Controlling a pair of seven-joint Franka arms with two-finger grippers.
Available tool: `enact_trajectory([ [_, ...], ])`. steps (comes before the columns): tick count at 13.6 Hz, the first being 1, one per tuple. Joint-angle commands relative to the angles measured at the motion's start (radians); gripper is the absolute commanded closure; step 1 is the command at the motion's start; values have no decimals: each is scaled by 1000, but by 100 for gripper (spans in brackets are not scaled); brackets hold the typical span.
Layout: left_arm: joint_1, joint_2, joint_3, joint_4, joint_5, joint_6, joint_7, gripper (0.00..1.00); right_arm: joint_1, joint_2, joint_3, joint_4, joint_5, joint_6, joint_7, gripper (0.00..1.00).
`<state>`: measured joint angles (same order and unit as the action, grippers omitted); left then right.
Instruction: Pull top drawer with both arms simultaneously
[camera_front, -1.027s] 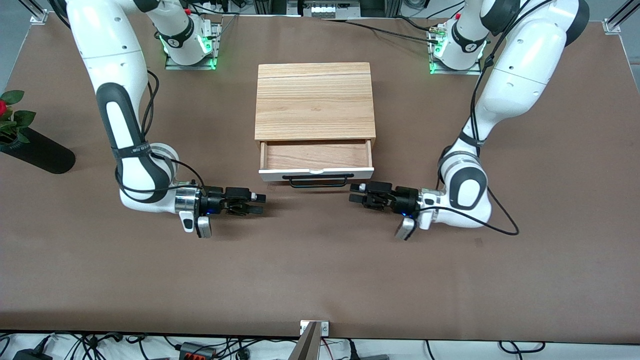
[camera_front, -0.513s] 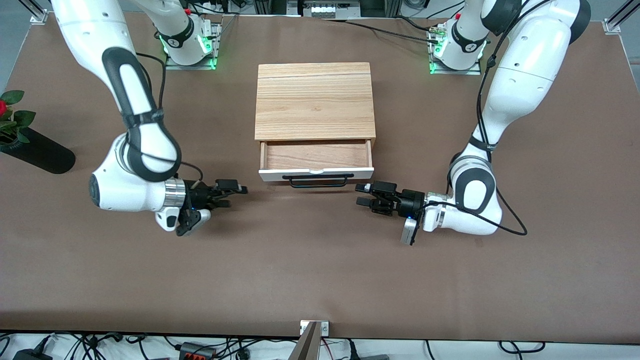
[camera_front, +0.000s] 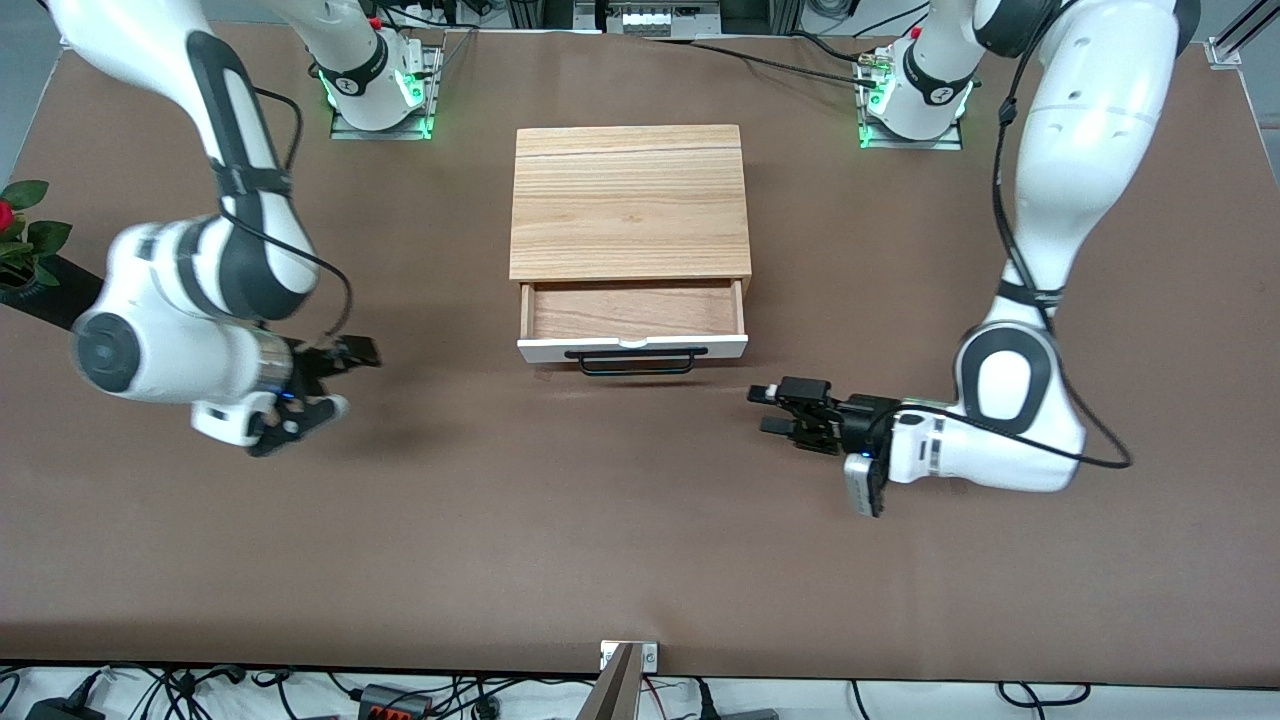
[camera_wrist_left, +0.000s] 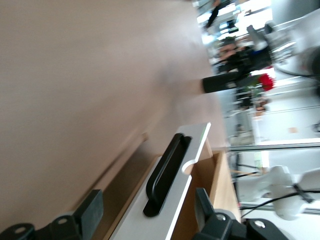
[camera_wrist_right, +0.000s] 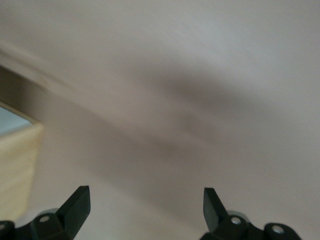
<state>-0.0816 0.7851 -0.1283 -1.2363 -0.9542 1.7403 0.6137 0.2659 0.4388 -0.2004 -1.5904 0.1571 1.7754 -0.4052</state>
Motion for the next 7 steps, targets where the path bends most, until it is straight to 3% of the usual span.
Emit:
enact_trajectory([
  [1,-13,-113,9,-6,257,-8,-122,18,7,-110,-24,59,-120,-188,116,0],
  [2,-10,-136,13,-6,312,-8,-167,16,9,-111,-22,157,-167,-327,123,0],
  [4,-3,-171,19,-9,376,-31,-190,0,-2,-109,-24,327,-188,-531,126,0],
  [7,19,-233,19,-9,529,-92,-193,0,-14,-126,-59,389,-186,-580,112,0],
])
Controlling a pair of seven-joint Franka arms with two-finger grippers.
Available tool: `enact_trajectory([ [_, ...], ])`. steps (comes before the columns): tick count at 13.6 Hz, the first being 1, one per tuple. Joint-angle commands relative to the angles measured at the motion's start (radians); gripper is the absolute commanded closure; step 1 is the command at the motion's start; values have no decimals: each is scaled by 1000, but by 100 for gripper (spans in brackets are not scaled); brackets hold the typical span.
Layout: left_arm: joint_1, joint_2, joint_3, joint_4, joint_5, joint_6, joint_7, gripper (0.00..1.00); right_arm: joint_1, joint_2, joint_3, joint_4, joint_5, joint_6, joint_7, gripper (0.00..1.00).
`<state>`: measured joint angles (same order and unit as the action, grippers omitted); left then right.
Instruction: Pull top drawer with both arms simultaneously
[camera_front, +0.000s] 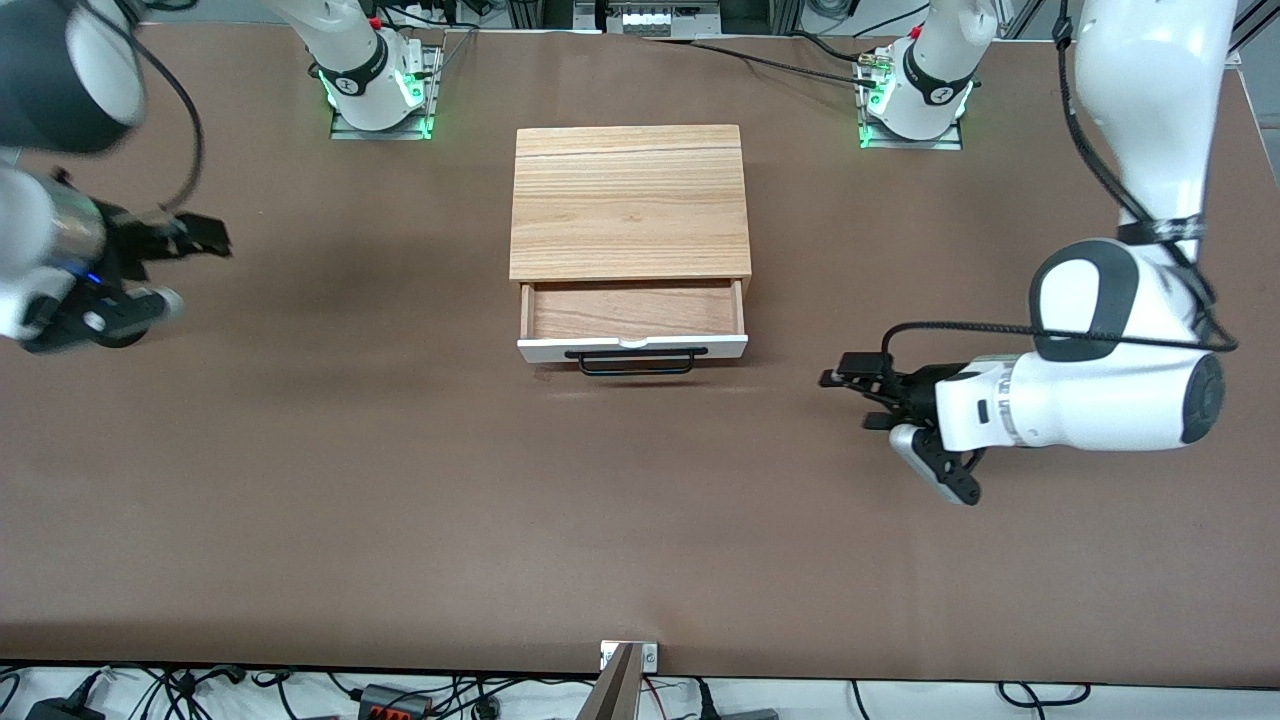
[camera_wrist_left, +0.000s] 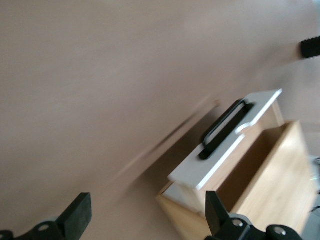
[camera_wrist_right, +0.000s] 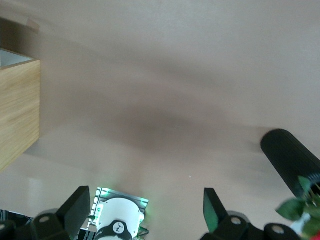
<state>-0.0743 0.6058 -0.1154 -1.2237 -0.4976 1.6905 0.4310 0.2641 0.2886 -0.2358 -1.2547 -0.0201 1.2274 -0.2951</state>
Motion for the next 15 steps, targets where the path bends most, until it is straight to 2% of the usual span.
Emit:
enact_trajectory([
  [1,28,-78,7,-22,108,-79,-17,0,-29,18,-29,67,0,-32,1,0],
  [2,37,-104,7,-22,158,-109,-37,0,-76,3,-11,76,14,-29,1,0],
  [3,38,-141,5,-22,230,-124,-73,0,-121,-28,40,51,14,-28,16,0],
  [4,38,-173,-1,-22,298,-138,-127,0,-184,-70,121,-7,-9,-17,43,0],
  [6,24,-198,-10,-16,388,-196,-265,0,-299,-203,229,-233,-21,143,83,0],
  [7,34,-211,-12,-14,393,-210,-315,0,-346,-288,259,-381,-18,281,85,0],
  [8,36,-215,-6,-14,399,-215,-336,0,-371,-342,272,-484,-15,394,85,0],
  [9,36,-240,-4,-16,410,-215,-337,0,-376,-353,274,-512,-14,444,86,0],
  [11,36,-271,-1,-31,450,-209,-374,0,-371,-355,264,-496,-15,394,88,0],
  [13,36,-291,-6,-42,458,-235,-499,0,-343,-356,215,-485,-12,377,88,0],
  [15,28,-339,-9,-111,462,-226,-555,0,-301,-361,164,-479,8,360,176,0],
])
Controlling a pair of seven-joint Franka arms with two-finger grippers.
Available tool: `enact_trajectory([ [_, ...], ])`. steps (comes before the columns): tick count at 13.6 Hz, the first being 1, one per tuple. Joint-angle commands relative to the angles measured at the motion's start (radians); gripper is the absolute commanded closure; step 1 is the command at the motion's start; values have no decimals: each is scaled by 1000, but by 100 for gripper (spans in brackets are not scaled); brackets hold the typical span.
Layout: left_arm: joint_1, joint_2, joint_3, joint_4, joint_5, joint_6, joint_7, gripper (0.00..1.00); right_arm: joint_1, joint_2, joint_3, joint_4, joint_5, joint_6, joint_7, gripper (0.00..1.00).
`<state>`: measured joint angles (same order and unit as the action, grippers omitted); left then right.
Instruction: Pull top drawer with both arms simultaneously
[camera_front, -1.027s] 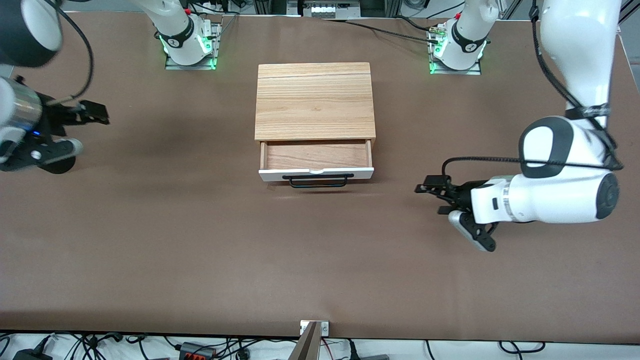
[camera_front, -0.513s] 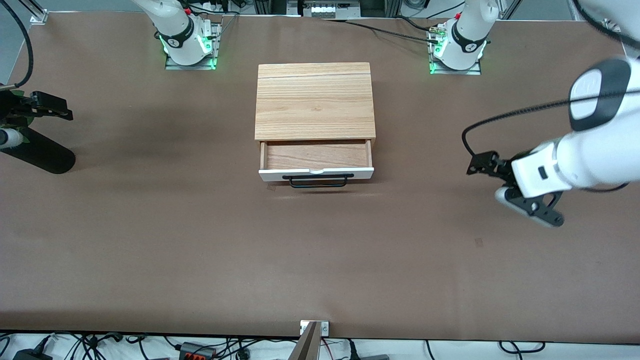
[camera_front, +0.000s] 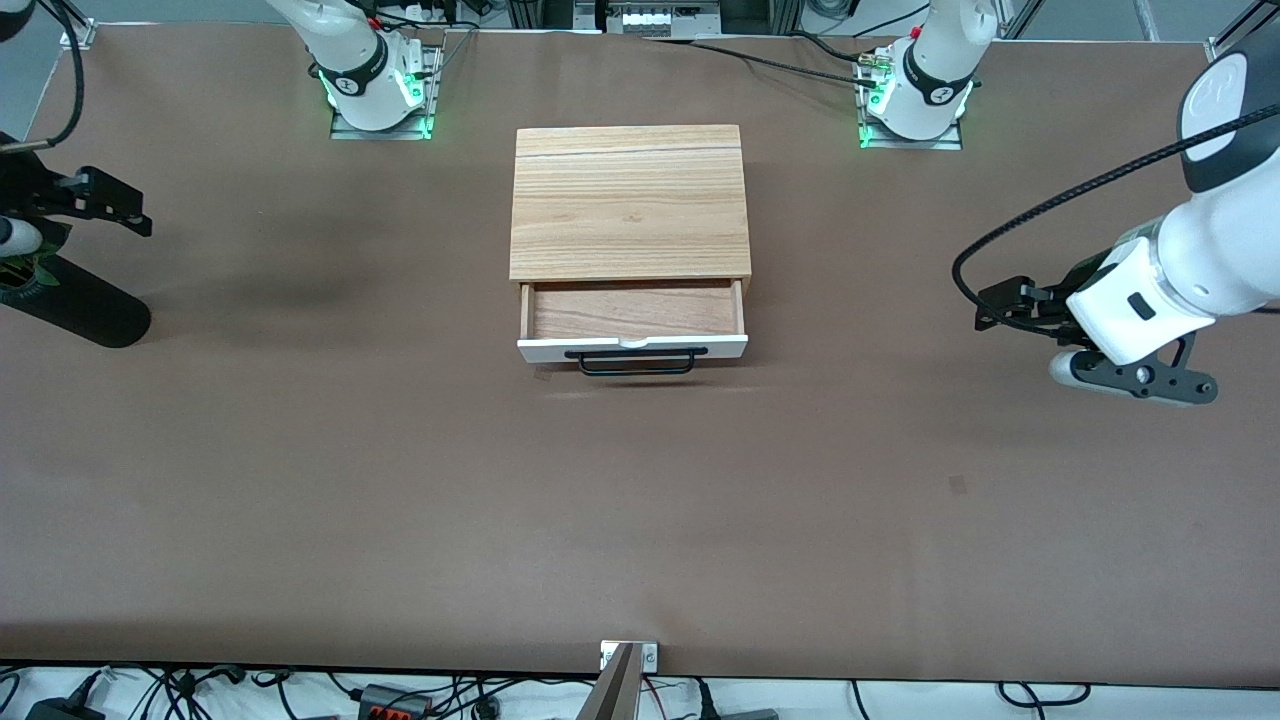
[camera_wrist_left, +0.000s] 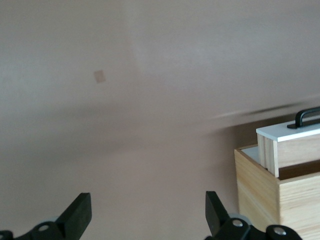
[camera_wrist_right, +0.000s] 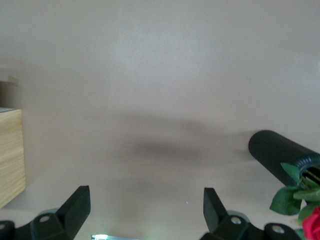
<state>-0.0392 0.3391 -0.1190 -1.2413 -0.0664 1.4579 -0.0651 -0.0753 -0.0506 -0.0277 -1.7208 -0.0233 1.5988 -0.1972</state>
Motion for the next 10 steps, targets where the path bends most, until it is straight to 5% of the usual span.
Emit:
enact_trajectory([
  [1,-8,-95,-7,-133,68,33,-58,0,57,-22,-44,1,8,-11,131,0],
  [7,-2,-281,-24,-418,122,189,-47,0,68,17,-44,33,9,-13,151,0],
  [10,2,-296,-24,-443,93,194,-58,0,74,23,-43,38,9,-2,151,0],
])
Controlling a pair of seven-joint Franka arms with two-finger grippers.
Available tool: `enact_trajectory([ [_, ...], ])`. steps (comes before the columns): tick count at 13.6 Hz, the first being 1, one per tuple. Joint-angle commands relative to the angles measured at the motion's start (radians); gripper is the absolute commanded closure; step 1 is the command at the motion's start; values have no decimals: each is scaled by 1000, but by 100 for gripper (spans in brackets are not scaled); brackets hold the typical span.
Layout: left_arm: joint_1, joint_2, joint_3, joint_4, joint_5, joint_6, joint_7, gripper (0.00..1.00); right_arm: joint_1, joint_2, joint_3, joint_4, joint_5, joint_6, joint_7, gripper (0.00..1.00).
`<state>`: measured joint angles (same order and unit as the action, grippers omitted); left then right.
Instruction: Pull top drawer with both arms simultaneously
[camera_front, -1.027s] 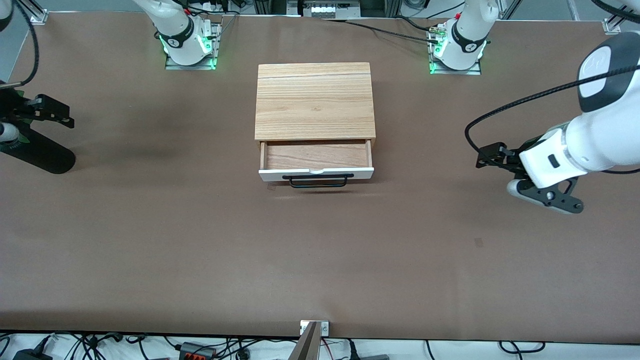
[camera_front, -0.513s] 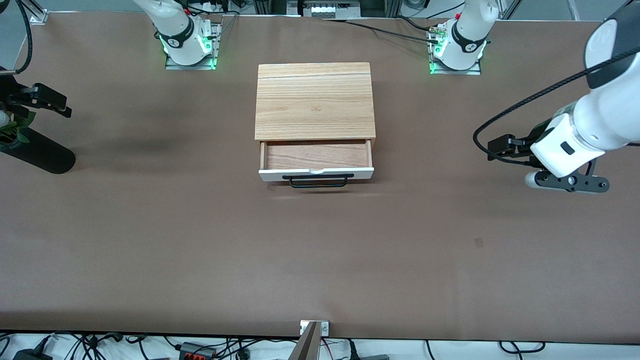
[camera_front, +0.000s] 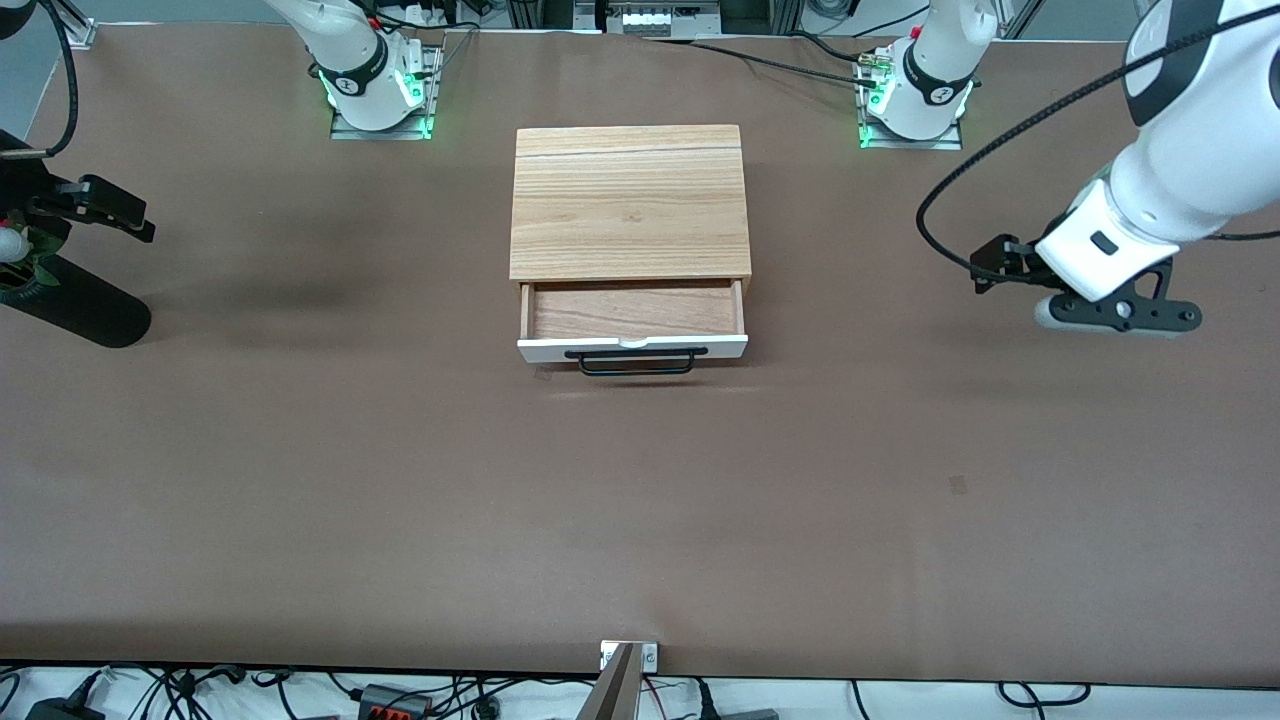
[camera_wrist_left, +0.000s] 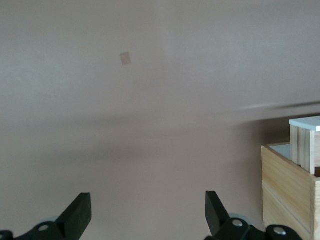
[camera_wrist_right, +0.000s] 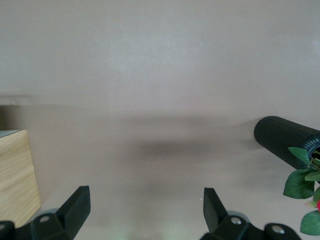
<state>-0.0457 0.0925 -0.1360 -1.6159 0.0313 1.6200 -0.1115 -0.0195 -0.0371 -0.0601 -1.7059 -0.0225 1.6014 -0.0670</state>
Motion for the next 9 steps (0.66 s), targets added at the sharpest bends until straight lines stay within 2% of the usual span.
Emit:
enact_trajectory([
  [1,9,-62,-7,-81,-26,35,-13,0,18,10,-7,26,10,2,21,0],
  [4,12,-114,-7,-171,-31,108,-14,0,23,8,-1,31,10,3,21,0],
  [9,9,-91,-7,-140,-31,98,-11,0,21,5,-3,29,13,-4,23,0],
])
